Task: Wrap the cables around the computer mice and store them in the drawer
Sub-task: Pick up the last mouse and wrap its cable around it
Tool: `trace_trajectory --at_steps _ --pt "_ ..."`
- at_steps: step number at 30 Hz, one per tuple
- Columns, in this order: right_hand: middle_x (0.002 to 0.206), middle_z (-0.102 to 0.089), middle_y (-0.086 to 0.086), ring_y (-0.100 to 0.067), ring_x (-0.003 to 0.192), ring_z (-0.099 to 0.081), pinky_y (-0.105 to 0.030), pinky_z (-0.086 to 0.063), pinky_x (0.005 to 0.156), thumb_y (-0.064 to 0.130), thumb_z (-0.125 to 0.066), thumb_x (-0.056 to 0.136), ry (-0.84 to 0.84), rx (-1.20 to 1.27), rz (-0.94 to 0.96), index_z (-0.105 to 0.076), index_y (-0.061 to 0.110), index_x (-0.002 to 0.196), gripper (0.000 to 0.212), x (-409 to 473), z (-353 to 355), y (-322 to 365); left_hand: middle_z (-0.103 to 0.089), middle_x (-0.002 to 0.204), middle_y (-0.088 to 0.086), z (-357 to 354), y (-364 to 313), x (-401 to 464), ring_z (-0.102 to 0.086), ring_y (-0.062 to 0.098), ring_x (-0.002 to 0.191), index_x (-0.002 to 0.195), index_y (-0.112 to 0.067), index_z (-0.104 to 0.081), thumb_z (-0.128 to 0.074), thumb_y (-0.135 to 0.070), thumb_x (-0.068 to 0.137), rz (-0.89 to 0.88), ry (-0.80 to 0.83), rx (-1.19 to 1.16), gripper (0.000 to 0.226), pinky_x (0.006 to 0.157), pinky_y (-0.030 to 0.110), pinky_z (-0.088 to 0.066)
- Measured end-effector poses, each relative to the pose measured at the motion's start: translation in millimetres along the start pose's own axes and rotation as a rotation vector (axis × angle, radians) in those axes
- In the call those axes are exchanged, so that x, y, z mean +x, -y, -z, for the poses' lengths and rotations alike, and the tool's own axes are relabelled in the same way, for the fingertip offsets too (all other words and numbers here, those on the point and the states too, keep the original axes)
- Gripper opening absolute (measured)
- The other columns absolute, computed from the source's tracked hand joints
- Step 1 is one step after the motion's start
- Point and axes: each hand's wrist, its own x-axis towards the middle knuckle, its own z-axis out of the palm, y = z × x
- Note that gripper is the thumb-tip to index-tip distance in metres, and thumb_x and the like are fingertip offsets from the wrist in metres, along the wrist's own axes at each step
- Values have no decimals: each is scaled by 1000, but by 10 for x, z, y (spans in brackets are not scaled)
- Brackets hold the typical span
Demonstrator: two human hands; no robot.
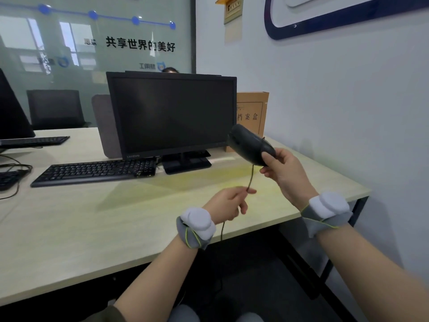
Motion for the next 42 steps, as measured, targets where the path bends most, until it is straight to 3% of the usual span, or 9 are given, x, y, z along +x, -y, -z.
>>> trace_trajectory --at_steps 7,14,19,21,25,29,31,34,42 --pt "103 -55 2 -13 72 -53 -18 -40 68 21 -65 84 25 -755 215 -56 23 110 28 25 202 -157 -66 91 -5 107 -228 -47 -61 18 78 108 -24 -63 -39 -29 96 -106 -190 628 27 69 33 -50" --pt "108 -52 0 -16 89 -50 -26 -36 80 24 -64 85 376 -1063 181 -59 22 118 34 -15 189 -90 -66 87 -7 248 -475 -14 -59 18 80 91 -26 -52 -52 -35 87 -267 -342 1059 10 62 30 -42" --pt "94 -60 18 -2 68 -51 -21 -41 71 28 -63 85 650 -955 5 -57 29 123 38 -22 251 73 -54 79 -17 446 -598 -45 -49 -2 66 83 -32 -52 -66 -31 82 -306 -25 628 14 64 12 -42" --pt "72 -60 20 -2 59 -48 -18 -42 64 21 -61 87 721 -676 -76 -58 30 123 37 -37 299 108 -58 76 -19 486 -591 -93 -48 0 61 81 -33 -57 -64 -24 84 -294 2 350 12 59 10 -42" --pt "76 -55 0 -6 60 -46 -16 -39 57 23 -66 81 882 -47 -157 -59 11 115 37 -115 276 73 -61 73 -6 422 -462 -119 -55 6 64 83 -22 -65 -55 -8 89 -270 -66 -116 18 63 17 -50" --pt "74 -56 -2 -8 58 -50 -13 -44 53 16 -51 84 521 309 -181 -64 10 98 20 -128 70 2 -50 60 -1 151 -265 -36 -43 11 51 70 -15 -55 -42 -2 92 -78 -315 -97 28 52 17 -40" --pt "73 -54 -5 -7 52 -50 -13 -44 49 17 -52 89 276 329 -198 -61 8 92 13 -106 -24 -31 -52 64 -5 14 -141 -22 -40 6 46 97 -17 -59 -36 -12 97 -95 -311 -156 23 47 16 -34" --pt "63 -52 -4 -5 45 -47 -12 -41 44 20 -56 91 78 139 -186 -58 7 88 13 -110 -91 -133 -54 64 -6 -155 -19 -47 -41 1 40 121 -15 -54 -35 -18 97 -61 -249 -49 30 43 12 -35" --pt "96 -58 2 -8 60 -57 -13 -41 48 27 -65 84 -116 -489 80 -51 20 103 24 -93 109 -239 -60 54 -10 -44 -98 -240 -51 5 41 99 -26 -58 -45 -37 92 120 -44 576 18 47 20 -41"
